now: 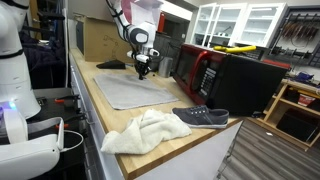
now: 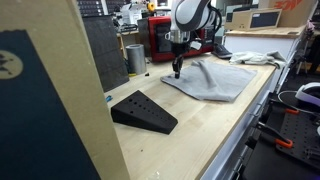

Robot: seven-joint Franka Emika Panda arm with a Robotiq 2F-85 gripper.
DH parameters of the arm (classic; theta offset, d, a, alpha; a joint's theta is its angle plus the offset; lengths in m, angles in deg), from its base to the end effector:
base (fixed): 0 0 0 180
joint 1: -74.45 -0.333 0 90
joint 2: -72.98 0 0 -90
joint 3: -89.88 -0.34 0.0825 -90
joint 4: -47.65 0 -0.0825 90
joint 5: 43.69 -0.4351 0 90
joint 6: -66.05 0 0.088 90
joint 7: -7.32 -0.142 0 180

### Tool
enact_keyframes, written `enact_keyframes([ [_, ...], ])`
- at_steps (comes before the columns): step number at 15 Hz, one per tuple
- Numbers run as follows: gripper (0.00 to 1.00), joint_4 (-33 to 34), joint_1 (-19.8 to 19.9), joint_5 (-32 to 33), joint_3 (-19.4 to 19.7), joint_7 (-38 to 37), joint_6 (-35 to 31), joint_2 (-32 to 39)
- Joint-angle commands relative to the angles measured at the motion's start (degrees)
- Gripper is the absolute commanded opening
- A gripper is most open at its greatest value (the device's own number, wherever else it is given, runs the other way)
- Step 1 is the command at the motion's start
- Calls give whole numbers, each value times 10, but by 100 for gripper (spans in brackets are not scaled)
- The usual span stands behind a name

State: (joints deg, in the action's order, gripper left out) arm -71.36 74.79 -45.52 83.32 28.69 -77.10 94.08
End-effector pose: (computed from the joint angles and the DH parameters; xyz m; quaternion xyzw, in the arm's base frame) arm 0.6336 0.0700 0.2040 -0.9742 -0.2218 -0.0312 0.0265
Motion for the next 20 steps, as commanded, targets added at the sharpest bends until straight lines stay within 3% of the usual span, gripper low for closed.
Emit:
enact_keyframes([
  [1, 0, 25, -4, 12, -7, 7, 8, 22],
  [11, 0, 54, -29, 48, -16, 5, -14, 54],
  [16, 0, 41, -19, 37, -33, 25, -19, 25],
  [17, 26, 27, -14, 34, -36, 30, -21, 7],
  [18, 27, 17, -10, 31, -37, 35, -21, -9],
  [20, 40, -10, 2, 22, -32, 29, -3, -54],
])
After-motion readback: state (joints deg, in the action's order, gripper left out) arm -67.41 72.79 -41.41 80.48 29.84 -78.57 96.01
